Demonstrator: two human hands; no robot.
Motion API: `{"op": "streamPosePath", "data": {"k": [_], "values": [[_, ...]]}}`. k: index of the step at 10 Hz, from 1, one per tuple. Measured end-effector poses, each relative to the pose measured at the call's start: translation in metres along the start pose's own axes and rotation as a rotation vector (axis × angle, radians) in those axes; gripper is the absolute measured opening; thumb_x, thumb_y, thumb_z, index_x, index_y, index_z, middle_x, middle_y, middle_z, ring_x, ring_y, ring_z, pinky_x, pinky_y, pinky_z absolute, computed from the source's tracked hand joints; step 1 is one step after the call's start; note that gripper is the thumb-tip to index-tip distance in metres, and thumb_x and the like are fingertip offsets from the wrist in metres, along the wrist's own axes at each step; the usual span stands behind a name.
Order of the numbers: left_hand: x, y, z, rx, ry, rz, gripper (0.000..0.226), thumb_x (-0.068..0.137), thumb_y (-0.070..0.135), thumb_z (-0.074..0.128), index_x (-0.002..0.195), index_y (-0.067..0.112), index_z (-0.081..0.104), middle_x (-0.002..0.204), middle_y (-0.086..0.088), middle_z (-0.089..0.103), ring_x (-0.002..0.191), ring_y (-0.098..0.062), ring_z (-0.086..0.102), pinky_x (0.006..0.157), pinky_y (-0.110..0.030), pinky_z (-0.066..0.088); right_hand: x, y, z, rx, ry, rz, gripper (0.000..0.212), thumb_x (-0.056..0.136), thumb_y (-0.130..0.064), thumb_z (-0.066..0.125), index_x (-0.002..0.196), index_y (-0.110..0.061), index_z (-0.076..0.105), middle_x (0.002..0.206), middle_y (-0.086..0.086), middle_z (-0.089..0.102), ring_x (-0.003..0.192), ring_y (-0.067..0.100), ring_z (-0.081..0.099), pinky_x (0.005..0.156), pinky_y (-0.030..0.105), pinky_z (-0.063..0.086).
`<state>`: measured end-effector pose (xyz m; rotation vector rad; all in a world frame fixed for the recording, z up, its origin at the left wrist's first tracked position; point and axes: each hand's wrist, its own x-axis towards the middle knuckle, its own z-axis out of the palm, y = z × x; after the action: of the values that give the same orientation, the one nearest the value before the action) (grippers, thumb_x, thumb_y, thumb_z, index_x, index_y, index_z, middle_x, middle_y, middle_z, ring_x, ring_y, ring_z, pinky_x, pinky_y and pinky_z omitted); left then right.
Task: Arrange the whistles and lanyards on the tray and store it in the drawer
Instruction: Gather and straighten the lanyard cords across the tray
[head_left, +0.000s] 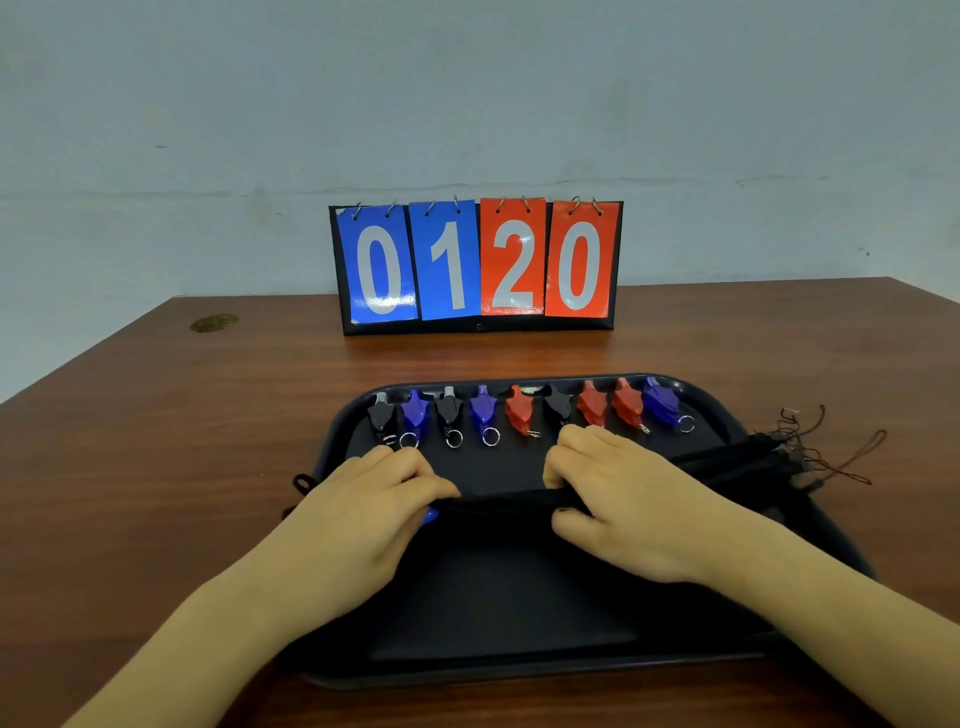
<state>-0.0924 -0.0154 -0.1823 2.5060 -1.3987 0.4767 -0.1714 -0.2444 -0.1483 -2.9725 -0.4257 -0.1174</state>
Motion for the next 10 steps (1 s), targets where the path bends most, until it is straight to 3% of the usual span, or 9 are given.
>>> {"op": "streamPosePath", "data": {"k": [1,2,3,5,6,7,8,9,10], "values": [[0.0,0.0,0.001,-0.086,-0.003,-0.027,0.025,0.084,0.019,0.047,0.106,0.03,0.05,0.094,0.011,0.054,0.083,-0.003,0.044,0.08,-0.024,0.036,-0.003,-0.003,-0.008,0.136,0.007,0.038,0.001,0.092,-0.027,0.039,0.091,-0.028,0.038,0.087,-0.007,0.05,0.081,0.011,0.044,0.07,0.023,0.034],[0.0,0.002,-0.003,-0.183,-0.02,-0.065,0.023,0.088,0.025,0.036,0.108,0.033,0.046,0.099,0.016,0.044,0.085,-0.004,0.048,0.079,-0.023,0.038,-0.004,-0.003,-0.01,0.232,-0.045,0.096,0.004,0.093,-0.026,0.037,0.095,-0.029,0.035,0.078,0.003,0.056,0.074,0.018,0.052,0.069,0.029,0.039],[0.001,0.003,-0.005,-0.21,-0.018,-0.077,0.026,0.086,0.021,0.037,0.106,0.037,0.042,0.097,0.02,0.036,0.076,-0.005,0.048,0.067,-0.023,0.043,-0.003,-0.002,-0.008,0.324,-0.075,0.115,0.011,0.09,-0.027,0.045,0.092,-0.034,0.035,0.077,0.005,0.06,0.064,0.013,0.053,0.062,0.029,0.042],[0.002,0.008,-0.01,-0.259,-0.05,-0.097,0.022,0.093,0.017,0.039,0.108,0.032,0.046,0.106,0.018,0.036,0.067,-0.019,0.057,0.061,-0.036,0.048,0.003,-0.002,-0.015,0.354,-0.077,0.164,0.013,0.082,-0.04,0.063,0.083,-0.027,0.062,0.077,-0.002,0.064,0.069,0.008,0.06,0.068,0.025,0.051],[0.0,0.008,-0.01,-0.38,-0.086,-0.155,0.021,0.095,0.028,0.033,0.11,0.039,0.044,0.107,0.023,0.045,0.088,-0.008,0.057,0.079,-0.034,0.047,0.009,-0.007,-0.025,0.562,-0.037,0.18,0.017,0.081,-0.034,0.065,0.074,-0.018,0.063,0.061,-0.005,0.056,0.055,0.007,0.051,0.057,0.019,0.043],[0.002,0.011,-0.019,-0.578,-0.115,-0.241,0.031,0.091,0.03,0.041,0.116,0.047,0.043,0.106,0.027,0.056,0.092,0.007,0.053,0.085,-0.026,0.043,0.015,-0.017,-0.047,0.765,-0.072,0.189,0.018,0.085,-0.021,0.063,0.08,-0.004,0.062,0.045,-0.007,0.044,0.04,0.006,0.039,0.046,0.016,0.036],[0.0,0.011,-0.031,-0.859,-0.075,-0.249,0.045,0.068,0.037,0.046,0.111,0.05,0.047,0.099,0.016,0.063,0.077,-0.009,0.056,0.079,-0.033,0.045,0.026,-0.033,-0.07,0.859,-0.054,0.127,0.018,0.086,-0.016,0.061,0.069,-0.011,0.06,0.043,-0.005,0.047,0.038,0.009,0.043,0.052,0.024,0.043],[0.0,0.013,-0.038,-0.998,-0.034,-0.232,0.037,0.067,0.029,0.06,0.104,0.029,0.058,0.082,0.012,0.063,0.071,-0.01,0.055,0.07,-0.024,0.043,0.041,-0.05,-0.093,0.876,-0.062,0.057,0.026,0.086,-0.017,0.061,0.06,-0.018,0.058,0.045,-0.003,0.054,0.04,0.01,0.05,0.061,0.026,0.051],[0.002,0.015,-0.046,-1.13,0.149,-0.352,0.007,0.076,0.031,0.069,0.077,0.024,0.068,0.063,0.015,0.058,0.062,0.002,0.052,0.065,-0.01,0.039,0.072,-0.062,-0.105,0.806,-0.047,0.041,0.023,0.089,-0.017,0.059,0.065,-0.017,0.058,0.045,-0.008,0.057,0.041,0.002,0.053,0.056,0.022,0.048]]}}
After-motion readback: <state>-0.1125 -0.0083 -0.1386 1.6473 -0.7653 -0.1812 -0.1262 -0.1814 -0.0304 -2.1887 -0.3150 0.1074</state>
